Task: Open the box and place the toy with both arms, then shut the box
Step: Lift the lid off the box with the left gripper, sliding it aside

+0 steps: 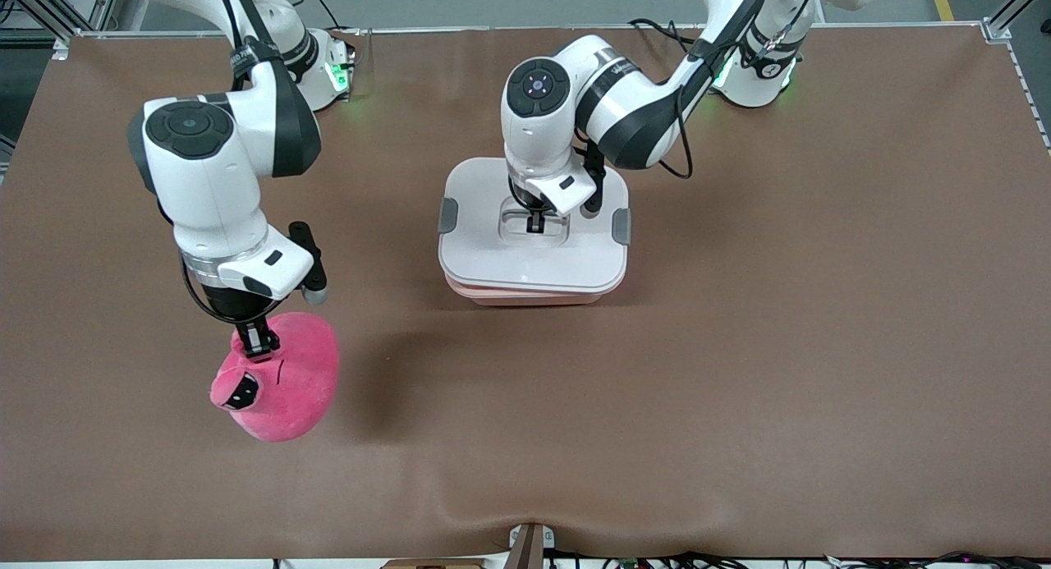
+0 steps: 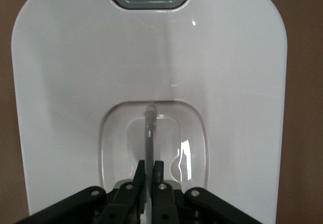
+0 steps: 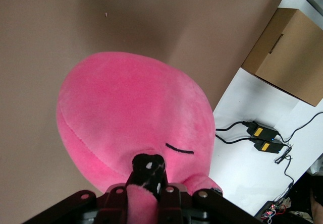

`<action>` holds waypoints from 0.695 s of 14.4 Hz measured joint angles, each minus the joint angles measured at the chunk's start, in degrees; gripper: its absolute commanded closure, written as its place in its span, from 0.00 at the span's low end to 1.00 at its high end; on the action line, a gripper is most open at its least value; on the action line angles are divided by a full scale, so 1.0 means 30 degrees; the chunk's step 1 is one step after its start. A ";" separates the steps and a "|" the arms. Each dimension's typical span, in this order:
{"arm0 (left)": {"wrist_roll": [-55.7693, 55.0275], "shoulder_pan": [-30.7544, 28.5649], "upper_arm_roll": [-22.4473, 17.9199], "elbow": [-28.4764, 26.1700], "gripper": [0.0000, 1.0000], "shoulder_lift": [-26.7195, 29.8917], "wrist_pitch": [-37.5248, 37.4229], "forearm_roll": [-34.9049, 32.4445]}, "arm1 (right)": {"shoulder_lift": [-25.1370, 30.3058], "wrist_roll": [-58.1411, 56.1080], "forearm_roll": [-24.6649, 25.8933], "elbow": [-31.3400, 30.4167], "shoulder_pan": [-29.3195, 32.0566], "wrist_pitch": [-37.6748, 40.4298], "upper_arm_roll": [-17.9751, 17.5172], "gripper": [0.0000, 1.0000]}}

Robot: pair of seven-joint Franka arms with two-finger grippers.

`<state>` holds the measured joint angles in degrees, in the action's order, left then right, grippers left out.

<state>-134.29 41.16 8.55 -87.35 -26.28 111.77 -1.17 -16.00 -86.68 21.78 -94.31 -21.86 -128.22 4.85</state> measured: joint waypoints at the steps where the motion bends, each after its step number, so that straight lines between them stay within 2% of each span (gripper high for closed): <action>1: 0.0001 -0.0038 -0.0047 -0.0001 1.00 0.0158 -0.0229 -0.0019 | 0.0049 0.0000 0.0000 -0.0072 0.0002 0.0000 0.0041 1.00; 10: 0.1333 -0.2320 -0.0243 -0.0307 1.00 0.1679 -0.1161 -0.1051 | 0.1156 -0.0275 0.0001 -0.0483 0.0002 0.0342 0.0091 1.00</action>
<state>-130.29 34.20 7.82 -88.27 -21.25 108.29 -4.33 -12.54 -87.51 21.78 -95.76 -21.85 -127.19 5.12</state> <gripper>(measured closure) 0.934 0.850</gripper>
